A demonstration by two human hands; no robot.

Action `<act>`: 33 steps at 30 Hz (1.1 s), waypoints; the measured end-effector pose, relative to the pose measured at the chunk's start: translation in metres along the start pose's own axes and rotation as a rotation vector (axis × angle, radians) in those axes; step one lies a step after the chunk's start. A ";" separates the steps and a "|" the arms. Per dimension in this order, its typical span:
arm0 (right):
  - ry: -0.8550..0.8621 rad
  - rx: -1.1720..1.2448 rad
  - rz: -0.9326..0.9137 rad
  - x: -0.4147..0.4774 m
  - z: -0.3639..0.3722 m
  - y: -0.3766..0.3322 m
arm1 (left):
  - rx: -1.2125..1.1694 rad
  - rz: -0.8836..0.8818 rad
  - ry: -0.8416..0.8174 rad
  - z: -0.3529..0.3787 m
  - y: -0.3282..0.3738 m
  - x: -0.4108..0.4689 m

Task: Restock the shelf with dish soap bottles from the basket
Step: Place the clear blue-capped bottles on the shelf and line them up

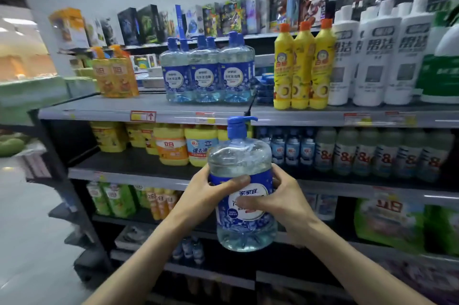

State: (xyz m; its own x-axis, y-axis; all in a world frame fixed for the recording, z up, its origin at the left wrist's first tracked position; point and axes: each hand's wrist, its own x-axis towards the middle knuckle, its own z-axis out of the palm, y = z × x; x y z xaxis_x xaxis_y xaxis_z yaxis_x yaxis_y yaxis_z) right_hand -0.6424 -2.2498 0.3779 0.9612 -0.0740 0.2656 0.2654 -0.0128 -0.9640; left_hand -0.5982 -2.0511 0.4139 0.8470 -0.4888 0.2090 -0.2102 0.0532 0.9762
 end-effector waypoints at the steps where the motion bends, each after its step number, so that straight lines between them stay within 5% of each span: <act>1: -0.003 -0.002 -0.018 0.011 0.005 -0.004 | 0.017 0.014 0.016 -0.008 0.005 0.006; 23: -0.076 -0.108 -0.484 0.265 0.057 -0.063 | 0.322 0.352 0.164 -0.151 0.085 0.176; 33: 0.042 -0.180 -0.680 0.335 0.093 -0.071 | 0.223 0.491 0.058 -0.217 0.088 0.241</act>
State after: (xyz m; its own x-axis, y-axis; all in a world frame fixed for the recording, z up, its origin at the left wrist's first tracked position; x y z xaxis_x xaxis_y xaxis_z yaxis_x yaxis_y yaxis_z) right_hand -0.3323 -2.1808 0.5356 0.5818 -0.0289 0.8128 0.7865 -0.2346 -0.5713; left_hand -0.3064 -1.9751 0.5624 0.6469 -0.4039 0.6468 -0.6816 0.0741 0.7279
